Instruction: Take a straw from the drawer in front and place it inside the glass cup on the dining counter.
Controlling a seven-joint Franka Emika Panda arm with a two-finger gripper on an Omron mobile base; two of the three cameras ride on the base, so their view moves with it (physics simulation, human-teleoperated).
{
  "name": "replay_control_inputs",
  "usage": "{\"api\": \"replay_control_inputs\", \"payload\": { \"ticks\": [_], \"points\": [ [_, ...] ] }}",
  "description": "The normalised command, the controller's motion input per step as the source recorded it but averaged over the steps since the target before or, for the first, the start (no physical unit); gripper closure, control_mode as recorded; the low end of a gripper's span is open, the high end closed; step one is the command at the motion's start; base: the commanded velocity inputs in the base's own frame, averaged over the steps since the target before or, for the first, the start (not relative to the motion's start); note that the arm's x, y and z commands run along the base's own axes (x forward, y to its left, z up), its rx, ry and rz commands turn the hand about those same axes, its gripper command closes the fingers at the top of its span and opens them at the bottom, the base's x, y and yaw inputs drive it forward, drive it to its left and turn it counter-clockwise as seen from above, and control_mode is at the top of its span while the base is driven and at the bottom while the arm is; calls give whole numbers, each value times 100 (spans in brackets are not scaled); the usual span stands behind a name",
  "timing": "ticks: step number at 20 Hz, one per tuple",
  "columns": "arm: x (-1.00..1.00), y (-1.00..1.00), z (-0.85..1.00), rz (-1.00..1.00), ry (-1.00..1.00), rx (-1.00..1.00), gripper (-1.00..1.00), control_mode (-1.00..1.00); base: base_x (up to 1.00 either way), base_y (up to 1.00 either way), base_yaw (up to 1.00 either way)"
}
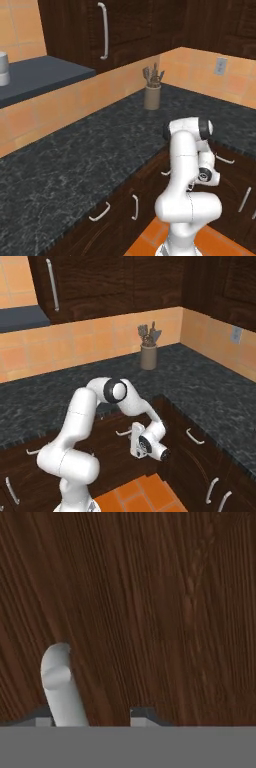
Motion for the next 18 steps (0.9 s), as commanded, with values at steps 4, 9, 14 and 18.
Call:
{"api": "replay_control_inputs", "payload": {
  "ticks": [4, 9, 14, 18],
  "points": [
    [-3, -98, -33, -31, 29, -48, 100, -100, 0, 0, 0],
    [-8, -100, -36, -32, 25, -52, 100, -100, 0, 0, 0],
    [-2, -44, 21, -29, 23, -52, 100, -100, 0, 0, 0],
    [0, -3, 58, -23, 32, -48, 100, -100, 0, 0, 0]
  ]
}}
